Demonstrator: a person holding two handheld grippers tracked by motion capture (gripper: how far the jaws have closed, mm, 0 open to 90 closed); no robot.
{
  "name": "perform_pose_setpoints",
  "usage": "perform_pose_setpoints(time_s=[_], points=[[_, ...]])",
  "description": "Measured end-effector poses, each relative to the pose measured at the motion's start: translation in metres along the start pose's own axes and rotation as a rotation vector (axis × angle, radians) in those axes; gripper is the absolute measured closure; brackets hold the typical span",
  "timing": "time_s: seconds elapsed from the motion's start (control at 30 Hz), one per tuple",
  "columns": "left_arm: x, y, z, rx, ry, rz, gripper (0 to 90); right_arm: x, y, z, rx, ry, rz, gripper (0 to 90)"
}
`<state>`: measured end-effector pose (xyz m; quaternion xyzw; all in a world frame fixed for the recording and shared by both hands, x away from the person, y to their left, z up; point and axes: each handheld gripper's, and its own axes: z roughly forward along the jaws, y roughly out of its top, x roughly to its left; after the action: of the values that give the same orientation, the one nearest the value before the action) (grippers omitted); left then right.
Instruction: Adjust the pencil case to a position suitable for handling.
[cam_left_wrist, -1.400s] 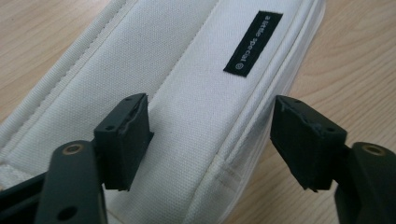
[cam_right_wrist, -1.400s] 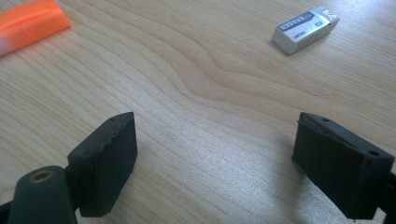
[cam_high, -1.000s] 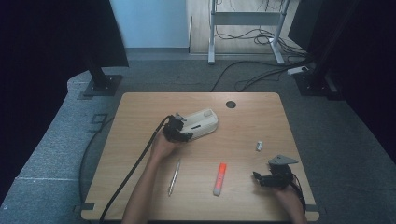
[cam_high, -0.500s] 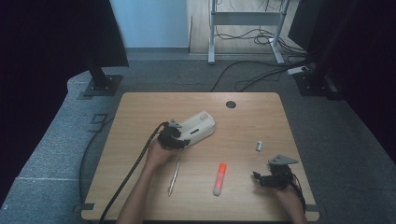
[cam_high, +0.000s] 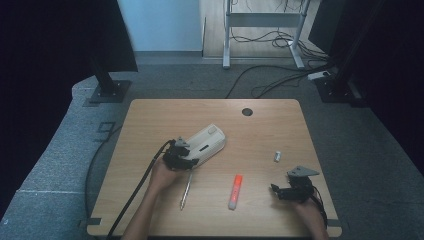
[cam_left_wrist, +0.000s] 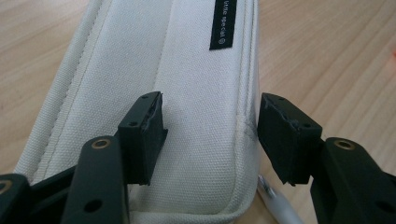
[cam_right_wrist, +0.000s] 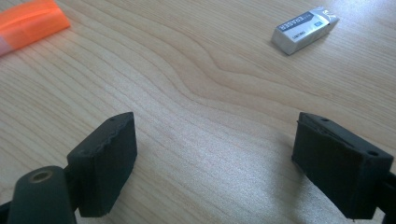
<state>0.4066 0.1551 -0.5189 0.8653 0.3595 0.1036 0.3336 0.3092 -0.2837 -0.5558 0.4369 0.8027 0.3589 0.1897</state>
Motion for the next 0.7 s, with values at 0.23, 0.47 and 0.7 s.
perform_pose_setpoints(time_s=[0.23, 0.47, 0.7], points=[[-0.005, -0.016, -0.013, -0.007, 0.002, -0.020, 41.3, 0.000, 0.000, 0.000, 0.000, 0.000, 0.000, 13.2], [-0.014, -0.031, -0.026, -0.013, 0.009, -0.028, 41.3, 0.000, 0.000, 0.000, 0.000, -0.001, 0.000, 13.2], [-0.019, -0.045, -0.036, -0.041, -0.019, -0.079, 41.4, 0.000, 0.000, 0.000, 0.000, -0.001, 0.000, 13.2]])
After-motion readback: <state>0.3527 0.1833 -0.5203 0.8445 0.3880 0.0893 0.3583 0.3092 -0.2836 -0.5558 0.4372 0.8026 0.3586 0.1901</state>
